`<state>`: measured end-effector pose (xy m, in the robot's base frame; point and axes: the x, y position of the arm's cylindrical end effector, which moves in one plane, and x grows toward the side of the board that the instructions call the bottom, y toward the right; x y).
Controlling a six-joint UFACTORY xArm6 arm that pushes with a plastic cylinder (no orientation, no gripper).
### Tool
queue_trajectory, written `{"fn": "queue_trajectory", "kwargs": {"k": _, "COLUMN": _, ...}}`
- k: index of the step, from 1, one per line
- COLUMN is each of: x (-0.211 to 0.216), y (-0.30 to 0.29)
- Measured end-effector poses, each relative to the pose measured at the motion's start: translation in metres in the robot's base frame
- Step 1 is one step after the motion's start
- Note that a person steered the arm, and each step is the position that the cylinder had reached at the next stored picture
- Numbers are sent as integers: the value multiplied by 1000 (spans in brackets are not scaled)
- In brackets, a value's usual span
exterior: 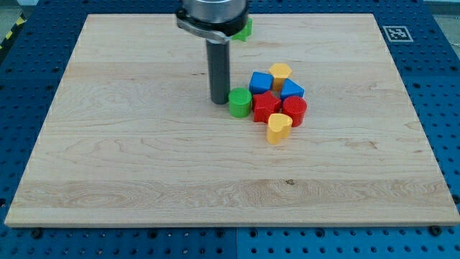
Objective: Point at the green star
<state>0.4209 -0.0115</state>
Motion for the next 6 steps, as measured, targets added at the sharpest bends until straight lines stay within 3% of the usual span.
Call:
{"fn": "queue_trajectory", "kwargs": {"k": 1, "x": -17, "y": -4}}
{"fn": "queue_trajectory", "kwargs": {"k": 4, "x": -175, "y": -15}}
{"fn": "queue_trajectory", "kwargs": {"k": 5, "x": -198, "y": -6}}
{"fn": "queue_trajectory", "kwargs": {"k": 6, "x": -203, "y": 49}}
